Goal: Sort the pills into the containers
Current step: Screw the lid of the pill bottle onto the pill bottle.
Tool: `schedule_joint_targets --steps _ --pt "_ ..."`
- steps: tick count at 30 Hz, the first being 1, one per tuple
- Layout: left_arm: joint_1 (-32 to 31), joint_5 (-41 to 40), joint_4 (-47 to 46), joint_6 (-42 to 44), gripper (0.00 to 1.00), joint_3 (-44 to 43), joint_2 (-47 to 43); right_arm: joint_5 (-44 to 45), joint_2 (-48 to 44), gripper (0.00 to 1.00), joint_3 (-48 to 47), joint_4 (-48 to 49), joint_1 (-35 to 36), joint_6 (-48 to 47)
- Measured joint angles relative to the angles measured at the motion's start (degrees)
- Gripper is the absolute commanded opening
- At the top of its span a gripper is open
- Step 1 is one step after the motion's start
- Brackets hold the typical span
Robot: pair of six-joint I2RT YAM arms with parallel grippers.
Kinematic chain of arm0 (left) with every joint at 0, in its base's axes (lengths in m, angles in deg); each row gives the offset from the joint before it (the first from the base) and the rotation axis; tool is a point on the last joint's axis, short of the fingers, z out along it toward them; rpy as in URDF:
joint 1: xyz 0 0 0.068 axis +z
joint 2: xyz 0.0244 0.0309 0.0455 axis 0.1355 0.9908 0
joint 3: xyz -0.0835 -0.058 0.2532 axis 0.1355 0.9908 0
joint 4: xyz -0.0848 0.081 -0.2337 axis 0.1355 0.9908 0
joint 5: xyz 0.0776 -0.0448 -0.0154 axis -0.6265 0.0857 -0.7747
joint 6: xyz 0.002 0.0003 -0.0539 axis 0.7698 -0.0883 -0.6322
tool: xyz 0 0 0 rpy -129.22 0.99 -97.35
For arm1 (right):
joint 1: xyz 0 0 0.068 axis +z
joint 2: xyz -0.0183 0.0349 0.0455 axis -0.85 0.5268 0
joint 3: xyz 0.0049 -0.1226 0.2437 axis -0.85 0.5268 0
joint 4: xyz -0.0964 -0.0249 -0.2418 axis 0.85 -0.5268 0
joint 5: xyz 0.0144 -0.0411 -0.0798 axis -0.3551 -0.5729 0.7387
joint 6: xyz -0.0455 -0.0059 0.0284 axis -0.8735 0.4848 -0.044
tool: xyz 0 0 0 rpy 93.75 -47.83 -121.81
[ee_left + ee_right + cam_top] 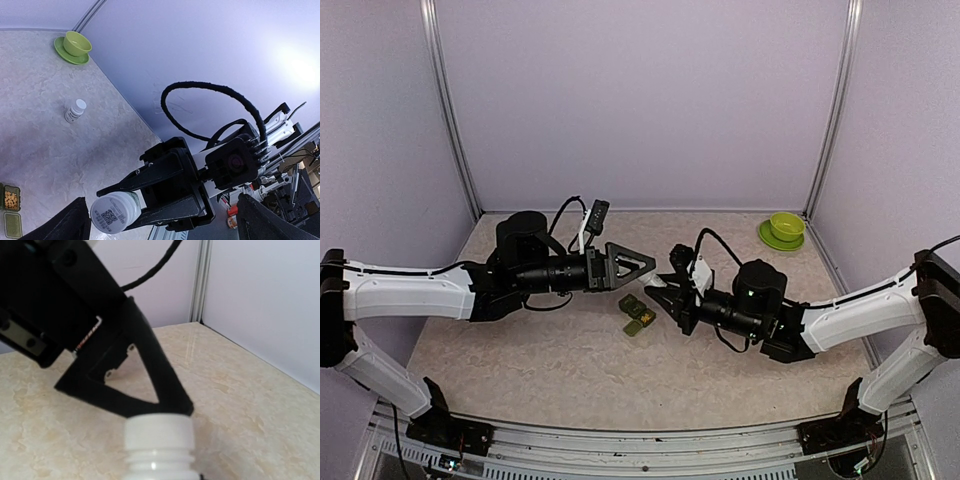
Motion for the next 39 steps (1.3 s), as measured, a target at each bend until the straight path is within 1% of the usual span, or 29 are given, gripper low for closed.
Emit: schedule_joint_targets --steps 7,13,23,28,39 --pt "0.0 0.1 -0.2 0.0 0.99 0.3 0.0 0.4 0.3 0.01 -0.2 0.2 0.0 0.3" --pt "0.5 -0.9 -0.4 0.0 0.99 1.1 0.0 0.1 2.9 0.01 -2.1 0.2 0.0 0.7" --pt "0.7 -1.3 -0.5 -0.1 0.99 1.3 0.0 -3.9 6.0 0.01 -4.2 0.8 0.4 1.8" --pt "0.7 -1.0 -2.1 -0.7 0.99 2.1 0.0 -5.7 7.6 0.01 -5.4 1.0 1.4 2.1" --pt "1.1 -0.6 -3.3 -1.7 0.99 2.7 -0.7 -6.2 8.0 0.01 -6.5 0.7 2.5 2.1"
